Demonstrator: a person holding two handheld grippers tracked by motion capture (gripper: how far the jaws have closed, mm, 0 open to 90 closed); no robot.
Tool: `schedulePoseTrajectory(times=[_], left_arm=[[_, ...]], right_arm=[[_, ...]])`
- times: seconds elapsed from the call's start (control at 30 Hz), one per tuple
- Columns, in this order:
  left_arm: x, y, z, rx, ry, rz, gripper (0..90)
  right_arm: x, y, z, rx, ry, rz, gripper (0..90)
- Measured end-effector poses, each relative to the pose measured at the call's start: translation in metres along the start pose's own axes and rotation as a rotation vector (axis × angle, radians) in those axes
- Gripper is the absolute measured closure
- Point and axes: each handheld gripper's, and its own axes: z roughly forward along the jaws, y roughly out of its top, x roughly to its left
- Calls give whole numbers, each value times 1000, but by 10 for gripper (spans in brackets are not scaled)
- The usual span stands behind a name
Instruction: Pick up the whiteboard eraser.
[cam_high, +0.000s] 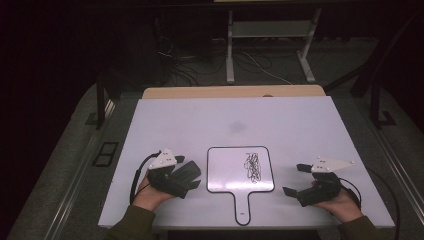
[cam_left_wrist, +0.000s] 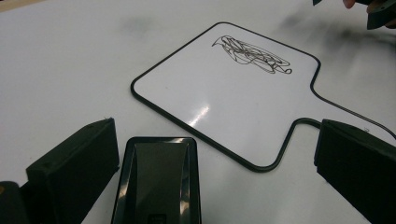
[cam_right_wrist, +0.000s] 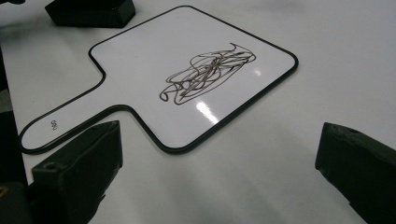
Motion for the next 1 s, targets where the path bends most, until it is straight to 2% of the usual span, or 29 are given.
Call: schedulePoseTrajectory(times=[0.13,0.3,0.67,0.9,1.0], left_arm=[[1,3,1,1,-2,-7,0],[1,5,1,4,1,-5,0],[-1,12,3,26,5,22,0],[4,11,8,86,26,38,16],[6,11,10,100,25,31,22]], right_arm=[[-1,-2,-2,2,-3,2,0],[-3,-2,-5,-23,-5,18,0],[0,-2,-1,-9,7,1,0],[-1,-3,0,-6,12,4,0],[-1,-3,0,-4,13,3,0]])
